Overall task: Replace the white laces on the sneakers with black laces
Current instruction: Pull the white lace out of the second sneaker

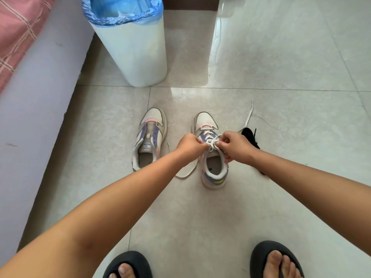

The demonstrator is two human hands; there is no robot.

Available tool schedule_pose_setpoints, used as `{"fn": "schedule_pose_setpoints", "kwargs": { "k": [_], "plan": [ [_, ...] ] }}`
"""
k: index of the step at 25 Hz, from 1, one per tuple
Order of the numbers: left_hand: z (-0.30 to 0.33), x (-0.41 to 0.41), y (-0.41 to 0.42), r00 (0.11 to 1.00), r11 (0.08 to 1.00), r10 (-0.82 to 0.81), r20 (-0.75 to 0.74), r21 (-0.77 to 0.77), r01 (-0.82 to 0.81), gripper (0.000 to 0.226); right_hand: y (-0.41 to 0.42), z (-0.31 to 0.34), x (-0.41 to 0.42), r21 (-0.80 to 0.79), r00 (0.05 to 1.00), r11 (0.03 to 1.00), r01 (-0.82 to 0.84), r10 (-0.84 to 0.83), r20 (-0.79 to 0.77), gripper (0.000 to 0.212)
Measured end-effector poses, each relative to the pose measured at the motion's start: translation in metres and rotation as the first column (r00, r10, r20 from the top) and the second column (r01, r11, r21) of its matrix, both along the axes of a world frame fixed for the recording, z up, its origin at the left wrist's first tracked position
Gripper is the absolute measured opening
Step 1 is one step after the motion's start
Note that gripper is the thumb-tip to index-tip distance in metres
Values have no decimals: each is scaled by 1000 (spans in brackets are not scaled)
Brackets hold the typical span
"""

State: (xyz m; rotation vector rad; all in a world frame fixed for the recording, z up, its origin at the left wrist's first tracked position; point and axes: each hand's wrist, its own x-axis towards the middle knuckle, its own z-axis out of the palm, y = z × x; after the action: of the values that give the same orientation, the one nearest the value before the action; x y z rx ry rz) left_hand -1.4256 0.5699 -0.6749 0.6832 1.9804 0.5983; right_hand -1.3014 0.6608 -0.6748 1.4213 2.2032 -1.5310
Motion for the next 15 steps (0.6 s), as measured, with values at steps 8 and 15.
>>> {"fn": "schedule_pose_setpoints", "kwargs": {
  "k": [8,15],
  "plan": [
    [-1,-9,7,993,992,-122,-1,-16,122,29,-4,0,3,434,887,776,-458,366,282,21],
    [-5,-10,0,960,999,-50,277,30,43,30,-2,2,3,409,862,761,-503,409,299,21]
  ]
}}
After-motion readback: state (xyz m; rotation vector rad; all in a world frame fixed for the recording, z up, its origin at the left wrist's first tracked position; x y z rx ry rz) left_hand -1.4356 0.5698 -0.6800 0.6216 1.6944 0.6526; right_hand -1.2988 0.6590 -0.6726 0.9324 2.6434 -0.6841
